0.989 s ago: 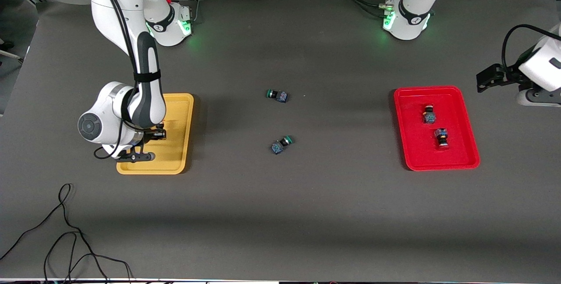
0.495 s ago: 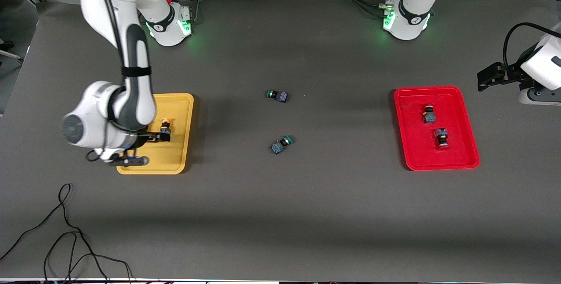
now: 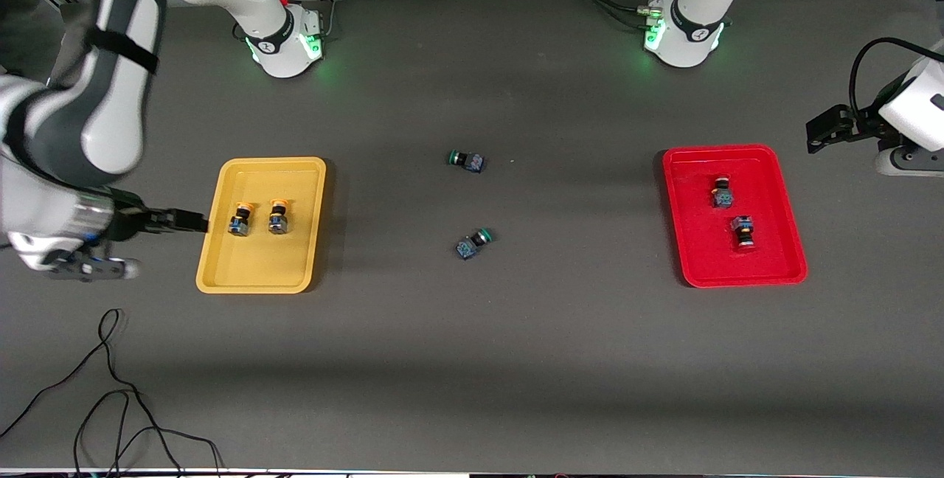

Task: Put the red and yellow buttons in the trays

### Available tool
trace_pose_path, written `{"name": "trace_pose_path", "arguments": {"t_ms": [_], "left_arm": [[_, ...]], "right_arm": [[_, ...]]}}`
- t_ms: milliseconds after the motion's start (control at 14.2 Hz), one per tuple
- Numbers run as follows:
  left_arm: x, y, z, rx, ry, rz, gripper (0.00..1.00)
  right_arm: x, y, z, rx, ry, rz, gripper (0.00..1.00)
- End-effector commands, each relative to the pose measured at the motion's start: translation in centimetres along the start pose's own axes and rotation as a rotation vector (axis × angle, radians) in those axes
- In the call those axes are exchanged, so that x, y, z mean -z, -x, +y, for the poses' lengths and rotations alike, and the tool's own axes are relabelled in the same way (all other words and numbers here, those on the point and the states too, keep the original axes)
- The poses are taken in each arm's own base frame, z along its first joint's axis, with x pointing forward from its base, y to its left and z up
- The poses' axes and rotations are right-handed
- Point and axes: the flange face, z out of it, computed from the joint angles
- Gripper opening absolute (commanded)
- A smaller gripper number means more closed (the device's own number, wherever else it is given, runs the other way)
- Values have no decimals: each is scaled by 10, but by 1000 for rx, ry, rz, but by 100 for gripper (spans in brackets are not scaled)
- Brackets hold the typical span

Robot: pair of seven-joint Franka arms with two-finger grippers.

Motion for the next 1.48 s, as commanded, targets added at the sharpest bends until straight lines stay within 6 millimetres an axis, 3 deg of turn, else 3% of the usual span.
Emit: {"name": "trace_pose_path", "arguments": {"t_ms": [0, 141, 212, 283, 353, 707, 918, 1130, 1413], "left_arm": [[7, 2, 2, 0, -14, -9, 100], [5, 4, 2, 2, -13, -32, 100], [4, 5, 3, 4, -13, -43, 100], [4, 5, 5, 1, -13, -47, 100], [3, 5, 5, 1, -13, -50, 100], [2, 5, 6, -2, -14, -53, 100], [0, 5, 6, -3, -13, -64, 100], [-2, 4, 5, 0, -13, -69, 100], [-3, 3, 6, -2, -13, -70, 100]], "right_arm": [[32, 9, -7, -18, 35, 12, 100], [61, 19, 0, -28, 71, 38, 100], [66, 23, -8, -26, 81, 42, 100], [75, 28, 5, -54, 89, 57, 100], [78, 32, 1, -35, 111, 61, 100], [89, 45, 47, -56, 59, 75, 100], [83, 62, 61, -54, 41, 119, 100], [87, 72, 60, -41, 49, 127, 100], [96, 70, 58, -27, 64, 133, 100]]}}
